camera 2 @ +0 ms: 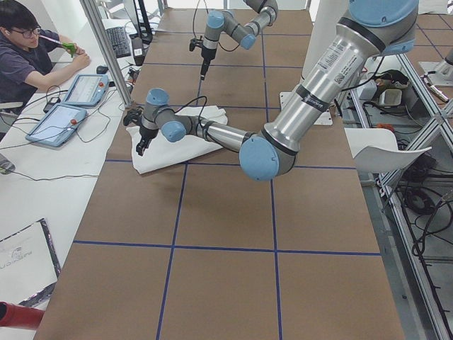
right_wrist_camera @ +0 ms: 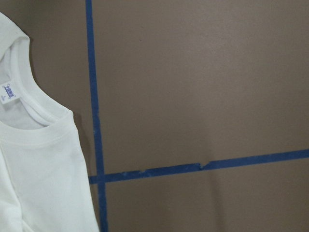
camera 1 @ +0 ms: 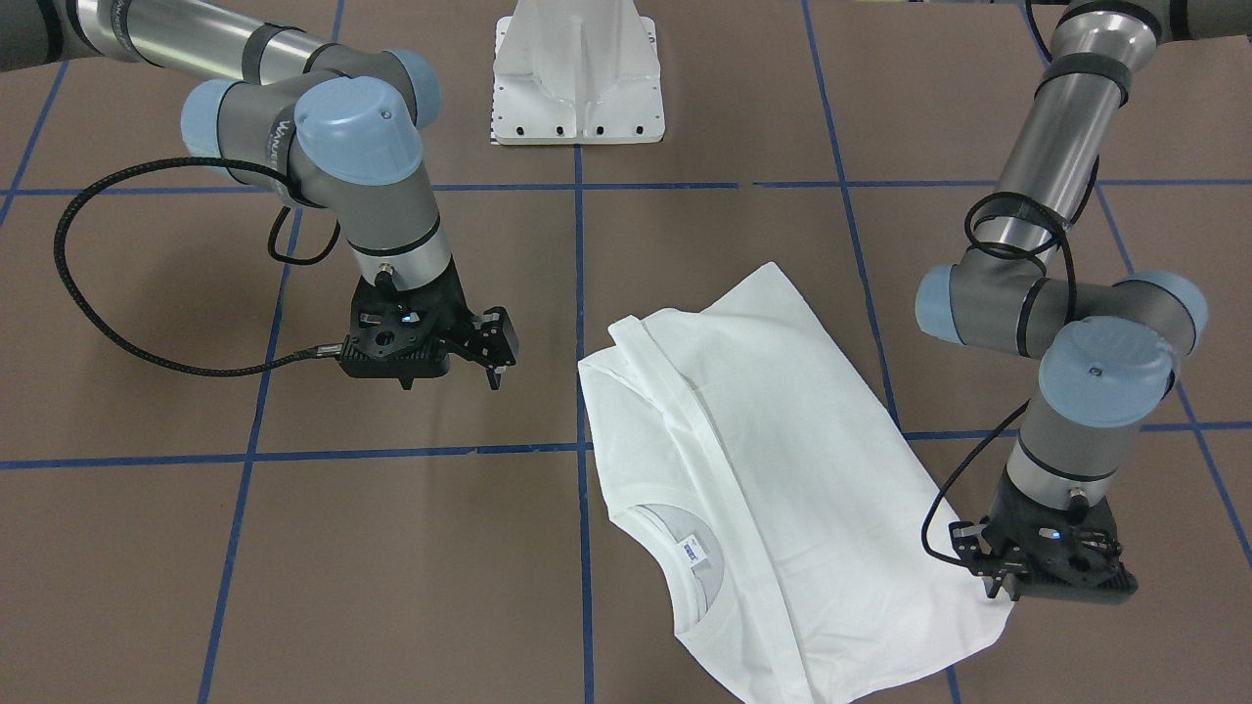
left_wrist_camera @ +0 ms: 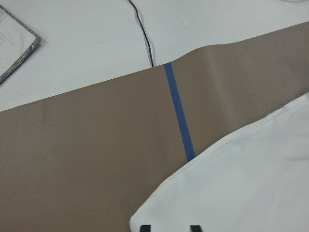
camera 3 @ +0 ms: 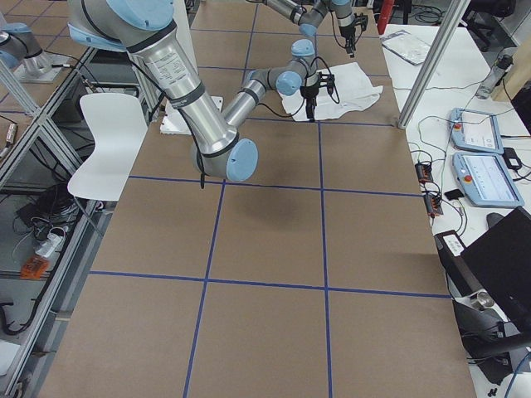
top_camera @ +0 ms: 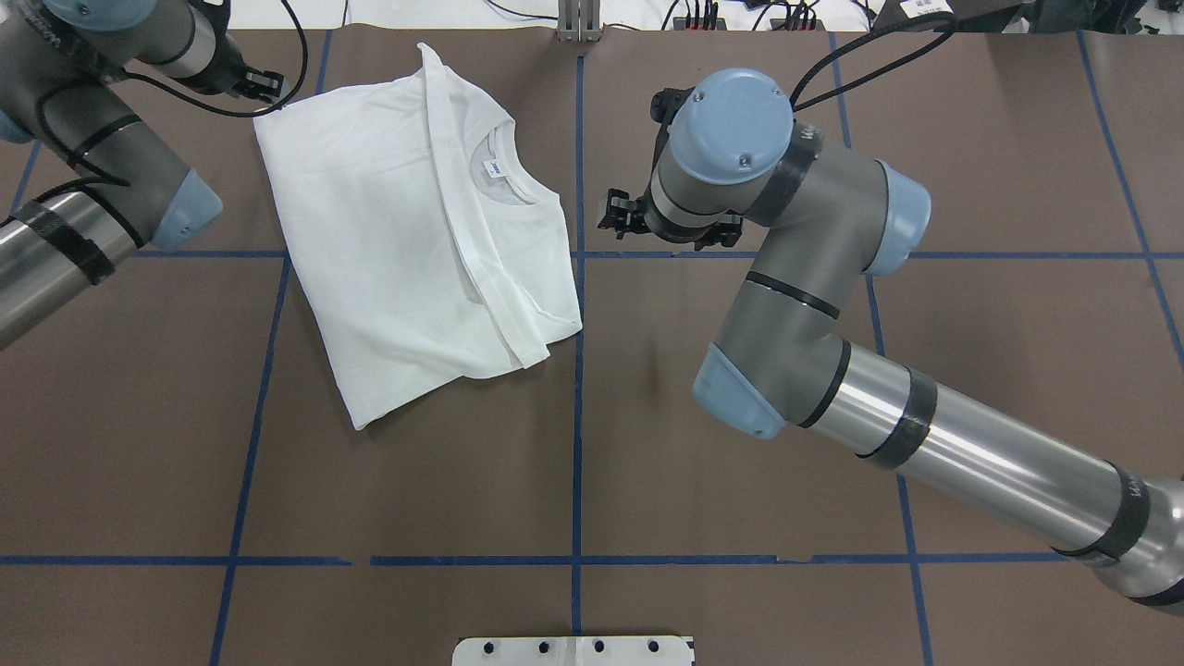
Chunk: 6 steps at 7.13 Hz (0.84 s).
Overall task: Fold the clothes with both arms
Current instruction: 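Reach the right gripper to the shirt corner beside the collar and grasp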
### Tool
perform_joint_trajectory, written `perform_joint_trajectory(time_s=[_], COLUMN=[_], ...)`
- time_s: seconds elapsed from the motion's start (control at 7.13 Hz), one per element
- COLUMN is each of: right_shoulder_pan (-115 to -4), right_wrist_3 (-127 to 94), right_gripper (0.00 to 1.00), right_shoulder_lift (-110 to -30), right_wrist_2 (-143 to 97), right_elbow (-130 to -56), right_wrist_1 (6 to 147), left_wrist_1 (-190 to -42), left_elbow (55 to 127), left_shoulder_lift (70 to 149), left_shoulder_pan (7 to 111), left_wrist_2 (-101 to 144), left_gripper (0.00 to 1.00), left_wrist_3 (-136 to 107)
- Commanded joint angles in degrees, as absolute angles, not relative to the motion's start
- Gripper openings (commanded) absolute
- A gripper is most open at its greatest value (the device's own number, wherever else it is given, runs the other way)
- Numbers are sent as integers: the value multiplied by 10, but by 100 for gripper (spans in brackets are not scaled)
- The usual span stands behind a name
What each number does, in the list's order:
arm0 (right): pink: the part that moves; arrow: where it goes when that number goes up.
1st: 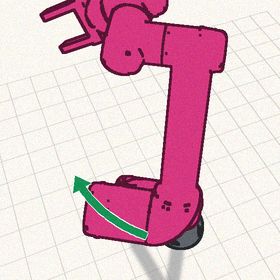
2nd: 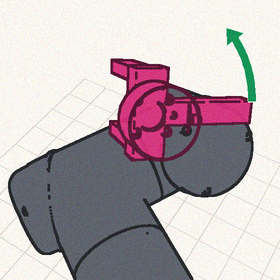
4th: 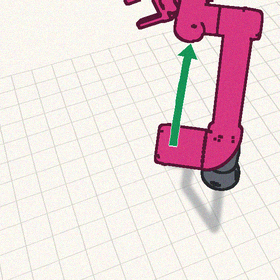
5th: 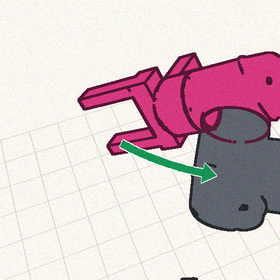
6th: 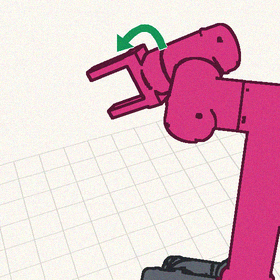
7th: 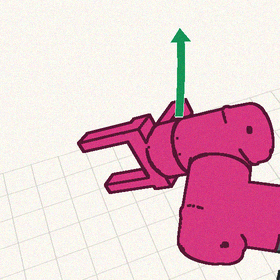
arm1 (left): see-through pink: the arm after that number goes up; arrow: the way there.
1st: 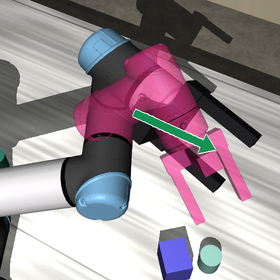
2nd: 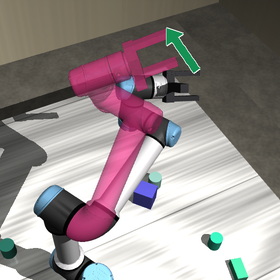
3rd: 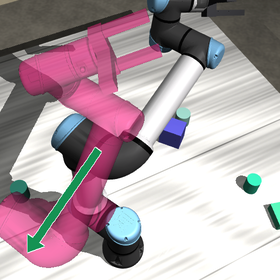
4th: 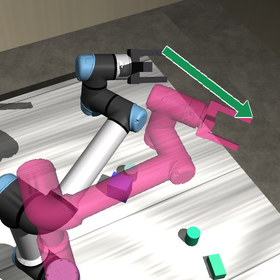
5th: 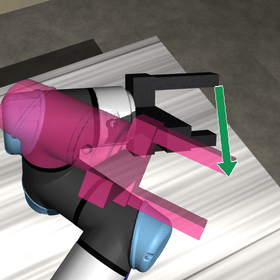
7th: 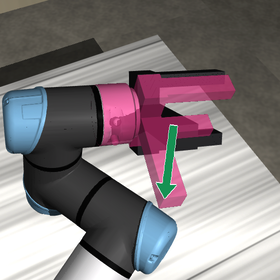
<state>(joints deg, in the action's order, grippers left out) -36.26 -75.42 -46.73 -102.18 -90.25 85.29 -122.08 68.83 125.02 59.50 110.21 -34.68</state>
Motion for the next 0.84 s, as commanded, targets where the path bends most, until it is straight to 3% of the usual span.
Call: perform_joint_trajectory(time_s=[0.0, 0.28, 0.7], right_shoulder_pan=[-308, -275, -253], right_wrist_3=[-908, -997, -1030], right_gripper=[99, 95, 90], right_shoulder_lift=[-429, -424, -393], right_wrist_2=[-961, -918, -863], right_elbow=[-868, -854, -746], right_wrist_1=[853, 851, 736], left_wrist_1=[-1219, -1219, -1220], left_elbow=[768, 772, 772], left_shoulder_lift=[1196, 1193, 1192], left_shoulder_pan=[603, 604, 604], left_wrist_2=[1133, 1131, 1130], left_gripper=[100, 100, 100], left_wrist_3=[-352, -354, -355])
